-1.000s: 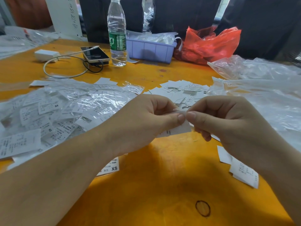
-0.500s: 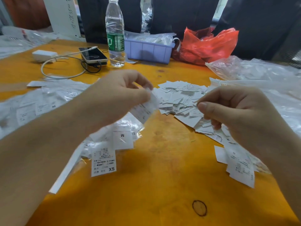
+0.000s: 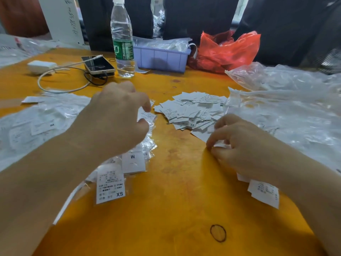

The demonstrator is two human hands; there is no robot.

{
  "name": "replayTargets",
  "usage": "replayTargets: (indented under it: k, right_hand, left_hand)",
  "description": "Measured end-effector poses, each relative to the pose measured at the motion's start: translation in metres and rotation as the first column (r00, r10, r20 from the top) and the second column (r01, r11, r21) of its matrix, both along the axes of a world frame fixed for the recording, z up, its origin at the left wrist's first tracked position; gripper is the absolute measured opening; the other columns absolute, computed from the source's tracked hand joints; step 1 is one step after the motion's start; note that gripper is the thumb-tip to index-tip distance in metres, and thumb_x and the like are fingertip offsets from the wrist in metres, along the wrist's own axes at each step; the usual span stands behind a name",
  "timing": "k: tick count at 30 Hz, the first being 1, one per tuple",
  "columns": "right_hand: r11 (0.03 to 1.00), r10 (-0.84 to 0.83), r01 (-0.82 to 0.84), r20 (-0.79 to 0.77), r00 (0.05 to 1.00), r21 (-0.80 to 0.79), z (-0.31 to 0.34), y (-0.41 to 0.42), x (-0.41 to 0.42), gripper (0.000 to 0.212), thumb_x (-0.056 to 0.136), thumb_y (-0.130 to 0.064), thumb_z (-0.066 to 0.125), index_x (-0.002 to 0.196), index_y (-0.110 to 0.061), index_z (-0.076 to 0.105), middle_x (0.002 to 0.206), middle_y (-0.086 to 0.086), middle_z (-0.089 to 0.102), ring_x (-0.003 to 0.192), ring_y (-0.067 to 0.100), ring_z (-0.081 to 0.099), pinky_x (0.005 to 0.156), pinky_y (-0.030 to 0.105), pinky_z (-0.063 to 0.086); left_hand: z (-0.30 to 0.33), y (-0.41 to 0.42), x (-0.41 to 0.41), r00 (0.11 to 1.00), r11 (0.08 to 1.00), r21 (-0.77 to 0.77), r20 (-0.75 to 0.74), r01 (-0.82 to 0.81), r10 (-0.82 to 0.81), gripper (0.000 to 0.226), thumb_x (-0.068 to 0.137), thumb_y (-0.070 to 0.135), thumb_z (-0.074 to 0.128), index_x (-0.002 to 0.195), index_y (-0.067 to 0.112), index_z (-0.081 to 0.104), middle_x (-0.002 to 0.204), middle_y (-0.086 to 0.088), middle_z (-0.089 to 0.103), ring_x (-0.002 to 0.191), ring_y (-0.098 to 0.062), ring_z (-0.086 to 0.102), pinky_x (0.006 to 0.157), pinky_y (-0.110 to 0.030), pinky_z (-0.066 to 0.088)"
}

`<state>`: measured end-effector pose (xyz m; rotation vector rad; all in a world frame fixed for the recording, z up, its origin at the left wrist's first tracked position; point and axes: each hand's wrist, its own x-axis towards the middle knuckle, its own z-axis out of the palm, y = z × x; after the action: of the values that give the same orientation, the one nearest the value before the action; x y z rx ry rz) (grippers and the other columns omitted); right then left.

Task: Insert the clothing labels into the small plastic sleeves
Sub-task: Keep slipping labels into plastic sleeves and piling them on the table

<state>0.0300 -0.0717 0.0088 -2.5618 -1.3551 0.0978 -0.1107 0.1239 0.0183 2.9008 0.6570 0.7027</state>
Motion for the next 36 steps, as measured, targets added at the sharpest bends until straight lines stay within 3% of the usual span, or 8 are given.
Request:
replayTargets:
  k: [3,9,14,18,23,26,31,36]
  right_hand:
    - [1.0,0.005,-0.004,0.038,0.999,-0.019,-0.001,0.0,-0.001,0.019,0.095,-0.033,0.053,0.105,-0.039,0.068,0.137,-0.017,0.036,0.111,0.005,0.043,0.089,0.025,0.037]
    - [0.999,-0.01,0.015,0.115,0.993,-0.044,-0.002,0.001,-0.002,0.024,0.098,-0.029,0.047,0.114,-0.024,0.064,0.128,-0.014,0.052,0.114,0.01,0.05,0.094,0.03,0.045]
    - [0.996,-0.08,0.075,0.156,0.984,0.042,-0.003,0.004,0.001,0.039,0.094,-0.03,0.053,0.132,-0.026,0.051,0.127,-0.007,0.052,0.119,0.015,0.048,0.088,0.03,0.044]
    - [0.99,-0.135,0.138,0.173,0.976,-0.003,-0.005,0.009,0.002,0.042,0.094,-0.042,0.052,0.132,-0.025,0.046,0.128,-0.004,0.054,0.117,0.02,0.052,0.085,0.036,0.047]
    - [0.987,-0.148,0.126,0.238,0.96,0.103,-0.006,0.015,0.001,0.027,0.092,-0.027,0.054,0.12,-0.025,0.055,0.106,-0.001,0.063,0.095,0.025,0.061,0.075,0.04,0.055]
    - [0.986,-0.139,0.114,0.213,0.967,0.126,-0.008,0.015,0.0,0.034,0.093,-0.019,0.051,0.124,-0.029,0.057,0.105,0.002,0.065,0.092,0.026,0.063,0.075,0.042,0.056]
    - [0.96,-0.122,0.074,0.166,0.979,0.271,-0.008,0.013,0.001,0.029,0.092,-0.024,0.058,0.121,-0.026,0.06,0.101,-0.003,0.068,0.082,0.021,0.062,0.073,0.04,0.055]
    - [0.989,-0.126,0.106,0.204,0.971,0.105,-0.011,0.016,0.0,0.035,0.09,-0.041,0.057,0.12,-0.024,0.055,0.113,-0.002,0.062,0.102,0.023,0.058,0.078,0.038,0.052]
  left_hand:
    - [-0.005,-0.014,0.002,0.993,0.989,-0.091,-0.006,0.119,-0.12,0.017,0.084,0.031,0.062,0.1,0.036,0.063,0.105,0.011,0.052,0.105,-0.015,0.048,0.087,-0.038,0.046]
    - [-0.014,-0.018,0.006,0.97,0.949,-0.222,-0.05,0.222,-0.238,0.015,0.084,0.032,0.063,0.088,0.045,0.056,0.098,0.02,0.05,0.093,-0.003,0.05,0.07,-0.019,0.039]
    - [-0.018,-0.018,0.008,0.962,0.927,-0.285,-0.052,0.243,-0.268,0.015,0.082,0.033,0.063,0.081,0.046,0.056,0.095,0.025,0.049,0.089,0.009,0.047,0.067,-0.01,0.032]
    - [-0.02,-0.022,0.009,0.947,0.908,-0.307,-0.055,0.284,-0.315,0.016,0.083,0.033,0.063,0.081,0.047,0.056,0.094,0.025,0.048,0.088,0.011,0.047,0.067,-0.011,0.032]
    - [-0.023,-0.024,0.009,0.938,0.893,-0.328,-0.055,0.306,-0.342,0.012,0.082,0.034,0.062,0.085,0.044,0.058,0.093,0.023,0.049,0.09,0.008,0.047,0.066,-0.012,0.032]
    - [-0.022,-0.025,0.009,0.934,0.885,-0.334,-0.036,0.323,-0.355,0.014,0.084,0.032,0.062,0.084,0.045,0.058,0.09,0.023,0.051,0.088,0.006,0.049,0.066,-0.012,0.033]
    - [-0.022,-0.026,0.008,0.931,0.863,-0.363,0.041,0.352,-0.363,0.013,0.083,0.027,0.062,0.082,0.04,0.064,0.086,0.022,0.057,0.086,0.003,0.053,0.064,-0.014,0.037]
    - [-0.021,-0.028,0.008,0.925,0.856,-0.372,0.024,0.36,-0.379,0.015,0.084,0.028,0.061,0.079,0.042,0.062,0.088,0.022,0.058,0.086,0.004,0.054,0.065,-0.012,0.037]
